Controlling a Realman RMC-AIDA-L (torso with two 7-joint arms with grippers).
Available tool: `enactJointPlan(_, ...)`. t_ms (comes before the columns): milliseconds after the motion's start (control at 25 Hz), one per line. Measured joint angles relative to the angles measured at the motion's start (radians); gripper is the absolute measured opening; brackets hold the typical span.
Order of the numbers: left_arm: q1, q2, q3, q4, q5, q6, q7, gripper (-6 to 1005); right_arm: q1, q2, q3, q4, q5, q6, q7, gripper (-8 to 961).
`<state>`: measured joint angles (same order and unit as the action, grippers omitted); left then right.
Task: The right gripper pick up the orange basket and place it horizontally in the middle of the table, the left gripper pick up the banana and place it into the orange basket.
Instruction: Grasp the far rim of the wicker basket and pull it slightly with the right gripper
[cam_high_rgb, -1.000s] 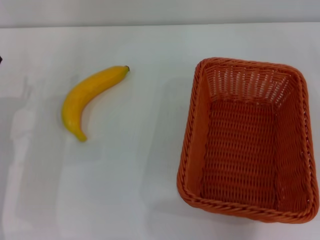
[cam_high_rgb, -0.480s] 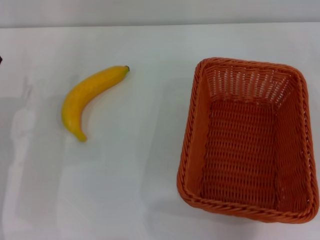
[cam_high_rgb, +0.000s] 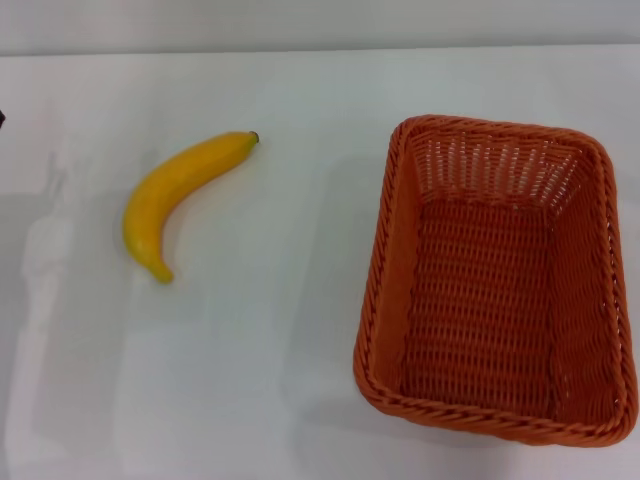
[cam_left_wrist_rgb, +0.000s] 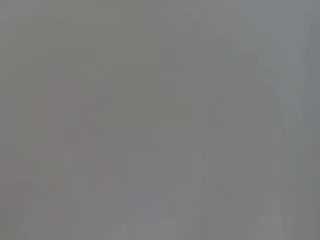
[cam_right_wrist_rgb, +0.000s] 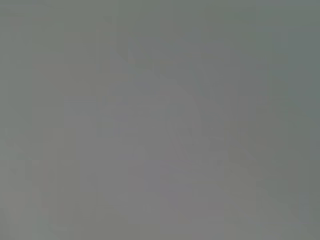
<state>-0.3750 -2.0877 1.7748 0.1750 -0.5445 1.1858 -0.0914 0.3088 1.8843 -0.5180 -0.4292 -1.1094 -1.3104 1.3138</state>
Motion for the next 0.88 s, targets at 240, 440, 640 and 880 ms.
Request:
enactJointPlan(240, -0.002, 0.000, 0.002, 0.002, 0.001, 0.000, -0.009, 892, 0.082, -0.148, -0.140, 0.021, 0.000, -0.188, 0.391, 706)
enactJointPlan(440, -0.004, 0.000, 0.002, 0.011, 0.002, 0.000, -0.011, 892, 0.167, -0.218, -0.160, 0.019, -0.052, -0.374, 0.583, 707)
enactJointPlan(640, -0.006, 0.000, 0.002, 0.012, 0.002, 0.000, -0.011, 892, 0.267, -0.260, -0.167, 0.014, -0.170, -0.519, 0.706, 707)
enactJointPlan(880, -0.020, 0.001, 0.015, 0.012, 0.003, 0.000, -0.011, 893, 0.406, -0.306, -0.171, -0.004, -0.386, -0.662, 0.802, 707)
